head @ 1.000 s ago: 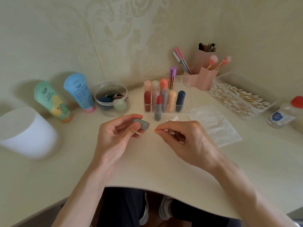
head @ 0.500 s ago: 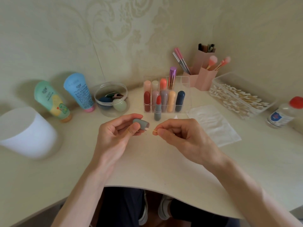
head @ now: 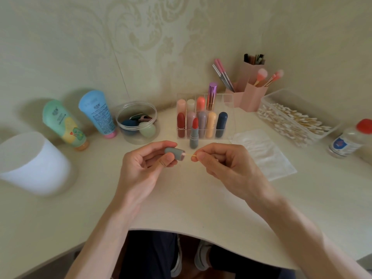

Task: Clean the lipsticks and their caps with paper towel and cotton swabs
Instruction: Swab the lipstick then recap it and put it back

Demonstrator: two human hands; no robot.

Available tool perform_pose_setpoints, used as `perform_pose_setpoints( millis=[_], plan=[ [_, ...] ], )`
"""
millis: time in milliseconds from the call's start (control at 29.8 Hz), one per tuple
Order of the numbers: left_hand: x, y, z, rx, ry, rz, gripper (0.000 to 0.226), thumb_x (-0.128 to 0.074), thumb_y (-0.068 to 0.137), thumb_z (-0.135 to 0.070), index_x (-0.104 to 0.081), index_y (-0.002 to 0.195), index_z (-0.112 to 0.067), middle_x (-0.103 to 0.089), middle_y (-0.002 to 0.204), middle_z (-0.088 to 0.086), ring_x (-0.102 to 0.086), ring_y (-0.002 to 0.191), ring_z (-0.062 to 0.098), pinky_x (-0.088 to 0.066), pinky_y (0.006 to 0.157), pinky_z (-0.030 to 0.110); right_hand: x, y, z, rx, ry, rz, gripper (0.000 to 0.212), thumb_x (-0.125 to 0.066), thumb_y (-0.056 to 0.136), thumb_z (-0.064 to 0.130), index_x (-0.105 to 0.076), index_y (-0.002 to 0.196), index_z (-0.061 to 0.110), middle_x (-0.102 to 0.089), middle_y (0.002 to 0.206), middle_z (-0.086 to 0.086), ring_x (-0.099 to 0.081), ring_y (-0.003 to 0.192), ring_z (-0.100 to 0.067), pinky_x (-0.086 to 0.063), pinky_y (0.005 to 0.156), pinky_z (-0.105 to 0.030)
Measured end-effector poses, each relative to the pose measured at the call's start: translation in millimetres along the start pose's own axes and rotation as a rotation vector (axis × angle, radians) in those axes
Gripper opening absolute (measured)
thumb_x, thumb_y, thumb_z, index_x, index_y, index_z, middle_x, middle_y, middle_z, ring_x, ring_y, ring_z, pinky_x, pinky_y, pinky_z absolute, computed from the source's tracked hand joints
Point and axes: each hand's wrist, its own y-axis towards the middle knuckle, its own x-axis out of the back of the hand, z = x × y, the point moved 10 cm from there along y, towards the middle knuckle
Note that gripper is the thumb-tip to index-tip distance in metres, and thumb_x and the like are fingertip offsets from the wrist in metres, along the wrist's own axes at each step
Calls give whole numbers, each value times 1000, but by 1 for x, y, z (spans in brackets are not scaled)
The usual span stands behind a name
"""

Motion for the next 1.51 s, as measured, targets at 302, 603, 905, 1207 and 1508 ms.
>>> perform_pose_setpoints(
  millis=[302, 603, 905, 1207, 1508],
  plan=[
    [3, 0, 0, 14, 23, -31, 22, -74, 84, -11, -77, 105, -10, -81, 95, 5, -74, 75, 14, -56, 75, 16, 5, -3, 9, 118, -168, -117, 17, -62, 105, 19, -77, 98, 16, -39, 53, 14, -28, 50, -10, -24, 49, -24],
    [5, 1, 1, 28, 36, -53, 19, -75, 85, -4, -77, 104, -7, -81, 95, 7, -75, 75, 14, -56, 74, 16, 7, -10, 21, 231, -491, -277, 12, -67, 102, 24, -75, 95, 19, -48, 55, 8, -39, 49, -14, -28, 53, -13],
    [5, 0, 3, 45, 30, -56, 18, -76, 85, -3, -77, 102, -10, -81, 94, 4, -76, 77, 16, -57, 75, 16, 6, -12, 25, 282, -616, -287, 10, -69, 100, 20, -76, 95, 17, -45, 52, 12, -41, 48, -15, -28, 50, -13],
    [5, 0, 5, 57, 18, -39, 23, -76, 82, -7, -77, 105, -7, -81, 96, 6, -77, 86, 20, -61, 81, 23, 1, -8, 20, 271, -655, -212, 17, -62, 99, 26, -77, 94, 20, -50, 53, 13, -44, 48, -13, -31, 51, -14],
    [4, 0, 4, 46, -7, -13, 26, -75, 79, -12, -77, 105, -10, -80, 101, 7, -77, 94, 21, -60, 81, 22, -2, -4, 8, 111, -476, -25, 16, -66, 102, 20, -80, 94, 18, -49, 52, 17, -46, 48, -9, -32, 53, -11]
  ],
)
